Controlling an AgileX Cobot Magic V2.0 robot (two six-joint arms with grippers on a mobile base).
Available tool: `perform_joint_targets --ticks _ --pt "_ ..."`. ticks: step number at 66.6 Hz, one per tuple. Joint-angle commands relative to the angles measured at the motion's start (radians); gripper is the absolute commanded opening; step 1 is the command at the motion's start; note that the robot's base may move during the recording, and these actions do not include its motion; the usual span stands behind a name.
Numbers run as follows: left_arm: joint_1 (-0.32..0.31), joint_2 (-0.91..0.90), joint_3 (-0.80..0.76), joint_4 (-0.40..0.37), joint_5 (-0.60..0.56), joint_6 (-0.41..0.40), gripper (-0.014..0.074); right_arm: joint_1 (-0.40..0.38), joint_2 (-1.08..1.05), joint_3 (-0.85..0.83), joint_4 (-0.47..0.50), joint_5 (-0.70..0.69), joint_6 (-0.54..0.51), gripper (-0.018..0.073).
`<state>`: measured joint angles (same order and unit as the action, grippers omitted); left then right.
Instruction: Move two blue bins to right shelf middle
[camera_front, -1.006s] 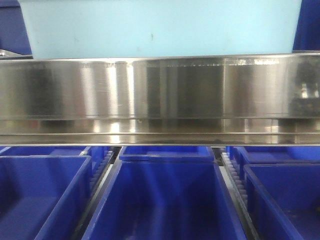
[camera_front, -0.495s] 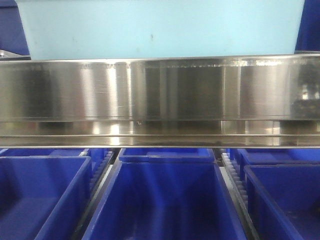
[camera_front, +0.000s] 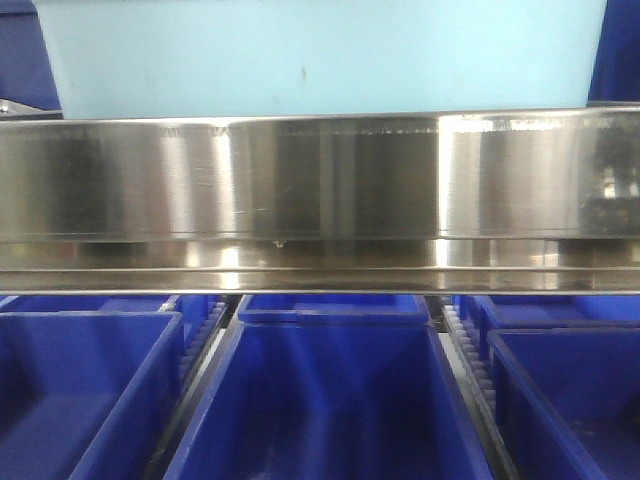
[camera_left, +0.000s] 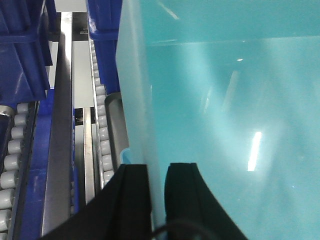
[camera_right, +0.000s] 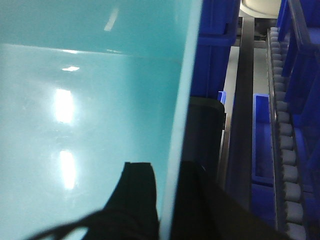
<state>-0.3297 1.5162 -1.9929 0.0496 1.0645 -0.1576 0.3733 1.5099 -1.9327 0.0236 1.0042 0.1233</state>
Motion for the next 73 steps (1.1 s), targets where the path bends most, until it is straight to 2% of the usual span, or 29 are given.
perform_joint_targets --ticks 1,46,73 --pt "-0.007 -0.016 -0.014 -0.063 -0.043 0.016 -0.0111 -0.001 -0.008 -0.009 0.004 -0.047 -0.016 -0.0152" --pt "-0.007 -0.016 -0.014 -0.063 -0.045 0.016 -0.0111 -0.001 -0.008 -0.009 0.006 -0.019 -0.016 -0.0152" --pt "-0.007 0.077 -0.014 -0.067 0.092 0.016 -0.0111 -0.001 0.034 0.013 0.002 0.112 -0.016 -0.0152"
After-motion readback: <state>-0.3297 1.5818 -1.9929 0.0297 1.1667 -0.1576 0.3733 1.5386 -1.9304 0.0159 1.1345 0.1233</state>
